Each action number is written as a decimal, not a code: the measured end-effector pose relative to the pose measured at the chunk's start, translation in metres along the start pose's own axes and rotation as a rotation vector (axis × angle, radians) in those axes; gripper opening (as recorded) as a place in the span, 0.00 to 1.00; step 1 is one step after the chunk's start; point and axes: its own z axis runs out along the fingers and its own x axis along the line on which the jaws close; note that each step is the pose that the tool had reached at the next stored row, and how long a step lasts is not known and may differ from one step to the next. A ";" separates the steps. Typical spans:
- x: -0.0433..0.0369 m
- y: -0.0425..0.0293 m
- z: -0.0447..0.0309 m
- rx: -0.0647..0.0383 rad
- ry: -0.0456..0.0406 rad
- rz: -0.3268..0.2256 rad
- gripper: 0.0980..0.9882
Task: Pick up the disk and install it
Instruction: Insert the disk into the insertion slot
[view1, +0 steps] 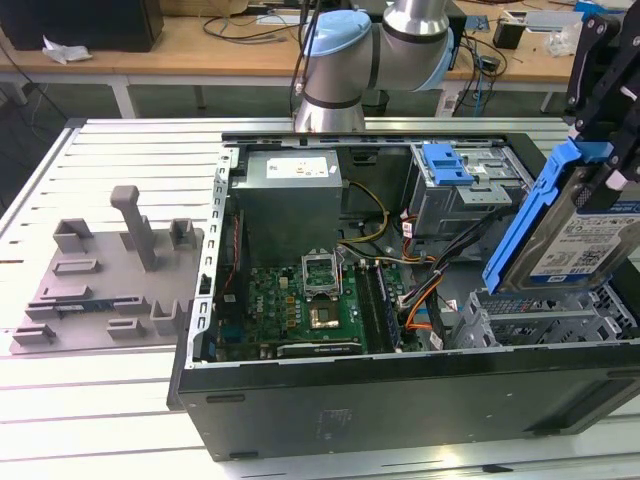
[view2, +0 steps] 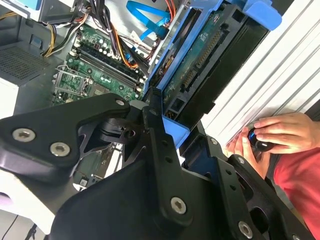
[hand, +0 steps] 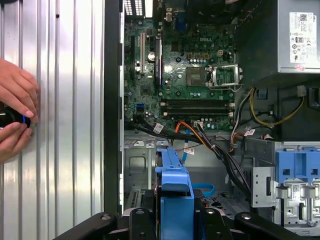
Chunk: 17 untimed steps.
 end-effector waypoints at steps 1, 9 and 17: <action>0.0000 -0.0001 0.0003 0.000 0.0000 0.000 0.30; 0.0001 -0.0006 0.0021 0.000 0.0001 0.000 0.30; -0.0001 -0.0007 0.0024 0.000 0.0000 -0.005 0.30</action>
